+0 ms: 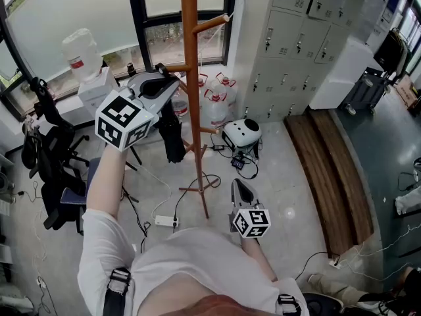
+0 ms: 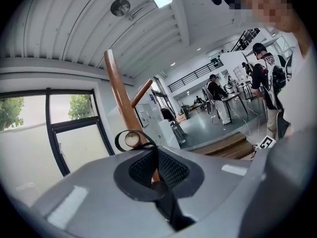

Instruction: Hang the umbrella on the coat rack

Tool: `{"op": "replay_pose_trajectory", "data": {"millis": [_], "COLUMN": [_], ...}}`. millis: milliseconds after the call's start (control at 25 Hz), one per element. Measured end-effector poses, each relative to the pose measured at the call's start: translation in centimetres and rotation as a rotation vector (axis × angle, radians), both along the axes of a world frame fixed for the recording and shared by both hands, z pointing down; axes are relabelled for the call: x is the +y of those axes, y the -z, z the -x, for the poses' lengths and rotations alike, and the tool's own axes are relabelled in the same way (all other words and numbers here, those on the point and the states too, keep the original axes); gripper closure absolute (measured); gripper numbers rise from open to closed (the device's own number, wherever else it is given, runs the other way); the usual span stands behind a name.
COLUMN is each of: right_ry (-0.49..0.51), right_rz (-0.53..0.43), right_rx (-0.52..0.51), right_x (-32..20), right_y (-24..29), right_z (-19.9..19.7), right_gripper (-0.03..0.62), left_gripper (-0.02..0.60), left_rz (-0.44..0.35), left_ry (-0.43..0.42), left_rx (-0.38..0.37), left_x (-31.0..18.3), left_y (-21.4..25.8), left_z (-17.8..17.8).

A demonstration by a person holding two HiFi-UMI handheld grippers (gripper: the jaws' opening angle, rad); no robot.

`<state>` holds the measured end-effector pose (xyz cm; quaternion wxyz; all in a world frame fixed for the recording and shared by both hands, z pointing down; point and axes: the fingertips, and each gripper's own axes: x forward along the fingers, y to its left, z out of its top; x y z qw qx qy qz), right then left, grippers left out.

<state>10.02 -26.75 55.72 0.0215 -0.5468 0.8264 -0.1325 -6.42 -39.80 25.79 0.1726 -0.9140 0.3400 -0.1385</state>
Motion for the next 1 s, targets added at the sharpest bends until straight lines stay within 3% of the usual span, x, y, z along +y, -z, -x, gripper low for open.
{"op": "replay_pose_trajectory", "data": {"millis": [320, 600, 1000], "right_ry": [-0.006, -0.006, 0.001], "right_rz": [0.005, 0.010, 0.011], "right_rx": [-0.011, -0.006, 0.004], "right_x": [0.2, 0.2, 0.1], "right_y": [0.0, -0.2, 0.1], "right_z": [-0.4, -0.6, -0.3], "right_gripper": [0.586, 0.586, 0.586], "left_gripper": [0.571, 0.571, 0.571], "left_rz": [0.079, 0.104, 0.115], "left_ry": [-0.004, 0.012, 0.046], "left_rx": [-0.005, 0.039, 0.205], "left_x": [-1.2, -2.0, -2.9], "left_y": [-1.3, -2.7, -3.1], "left_z": [-0.4, 0.2, 1.4]}}
